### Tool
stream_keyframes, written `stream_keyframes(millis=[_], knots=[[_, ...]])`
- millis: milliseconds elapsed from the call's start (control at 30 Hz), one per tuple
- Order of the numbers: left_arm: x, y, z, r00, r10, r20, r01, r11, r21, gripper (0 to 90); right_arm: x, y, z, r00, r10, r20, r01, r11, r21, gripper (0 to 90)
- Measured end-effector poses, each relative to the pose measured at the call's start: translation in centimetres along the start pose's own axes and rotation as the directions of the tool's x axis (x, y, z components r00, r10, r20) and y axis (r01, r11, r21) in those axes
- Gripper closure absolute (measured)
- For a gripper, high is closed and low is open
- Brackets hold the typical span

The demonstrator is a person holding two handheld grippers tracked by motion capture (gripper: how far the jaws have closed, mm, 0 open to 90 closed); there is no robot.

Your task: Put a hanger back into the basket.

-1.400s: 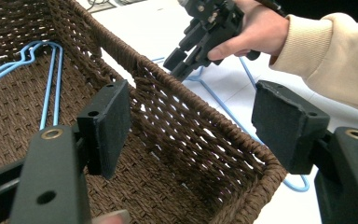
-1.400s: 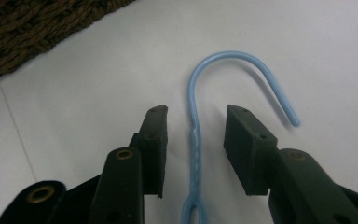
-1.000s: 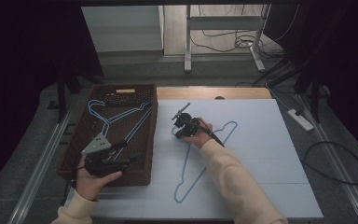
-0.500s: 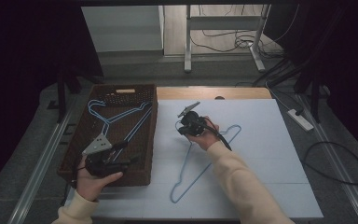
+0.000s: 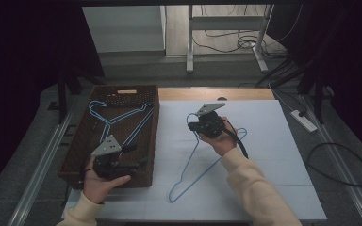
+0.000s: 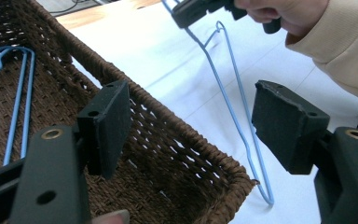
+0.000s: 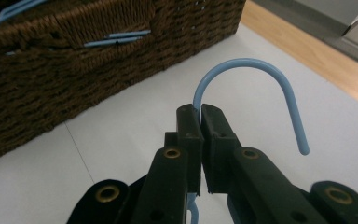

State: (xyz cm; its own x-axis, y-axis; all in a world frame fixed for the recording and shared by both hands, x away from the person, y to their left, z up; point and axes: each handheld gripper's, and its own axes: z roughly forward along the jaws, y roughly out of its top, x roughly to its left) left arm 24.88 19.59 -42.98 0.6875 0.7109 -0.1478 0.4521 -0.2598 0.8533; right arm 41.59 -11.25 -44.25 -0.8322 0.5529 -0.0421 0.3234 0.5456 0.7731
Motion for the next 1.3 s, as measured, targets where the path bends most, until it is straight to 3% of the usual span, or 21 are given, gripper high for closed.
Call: stream_keyframes(millis=[467, 800, 1300], knots=[[-0.2, 0.2, 0.3, 1.0000, 0.004, 0.006, -0.004, 1.0000, 0.005, 29.0, 0.4, -1.0, -3.2, 1.0000, 0.004, -0.007, -0.005, 0.992, -0.128, 87.5], [-0.7, 0.8, 1.1, 0.9995, 0.016, 0.028, -0.016, 0.9998, 0.015, 29.5, 0.5, -1.1, -6.1, 0.9998, 0.009, -0.019, -0.013, 0.973, -0.230, 87.7], [-1.8, 2.3, 2.9, 0.9955, 0.037, 0.088, -0.042, 0.9977, 0.054, 29.7, -0.2, -1.5, -9.1, 0.9992, 0.024, -0.031, -0.032, 0.955, -0.296, 87.9]])
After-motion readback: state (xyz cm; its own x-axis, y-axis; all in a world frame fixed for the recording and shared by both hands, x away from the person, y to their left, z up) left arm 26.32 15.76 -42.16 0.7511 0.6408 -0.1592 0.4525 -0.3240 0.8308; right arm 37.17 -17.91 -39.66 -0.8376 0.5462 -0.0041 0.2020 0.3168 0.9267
